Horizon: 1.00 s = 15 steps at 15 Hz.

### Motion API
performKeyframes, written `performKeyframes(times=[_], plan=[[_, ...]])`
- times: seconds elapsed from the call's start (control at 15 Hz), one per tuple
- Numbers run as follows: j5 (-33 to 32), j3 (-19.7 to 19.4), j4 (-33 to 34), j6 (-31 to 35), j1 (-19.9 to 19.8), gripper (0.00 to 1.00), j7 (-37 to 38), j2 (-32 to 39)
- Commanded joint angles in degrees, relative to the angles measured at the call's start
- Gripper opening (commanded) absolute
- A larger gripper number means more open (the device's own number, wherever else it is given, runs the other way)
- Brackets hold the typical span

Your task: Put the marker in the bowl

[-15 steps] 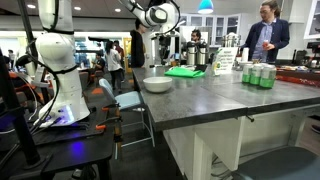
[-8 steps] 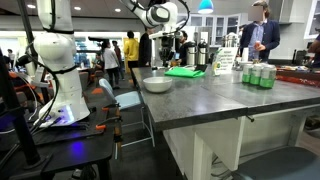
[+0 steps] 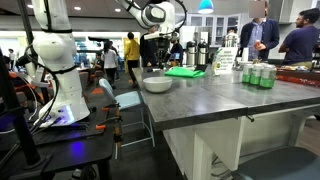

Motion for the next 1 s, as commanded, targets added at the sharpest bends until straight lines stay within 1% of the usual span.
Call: performKeyframes(times=[0.0,0.27,0.33,0.4,0.47,0.6,0.67,0.73,0.8,0.93], plan=[[-0.9,-0.5,-3.7,6.2,-0.3,0.04,0.6,-1.1],[-1.6,-0.8,-5.2,8.6,-0.7,0.04,0.4,-0.2],[-2.4,-0.8,-5.4,7.8,-0.8,0.43,0.3,-0.4],[-3.5,-0.9,-5.7,6.6,-0.8,0.44,-0.4,-0.7],[-4.3,-0.9,-6.1,6.1,-0.8,0.51,-0.6,-1.0],[-2.1,-0.9,-6.6,6.2,-0.7,0.64,-1.6,-2.0],[-1.3,-0.8,-6.4,5.8,-0.6,0.72,-1.4,-2.5],[-1.3,-0.6,-6.4,5.6,-0.4,0.79,0.4,-3.5],[-0.4,-0.5,-6.2,5.0,-0.2,0.88,0.1,-4.3],[2.0,-0.1,-4.9,0.9,0.3,1.00,2.0,-5.8]])
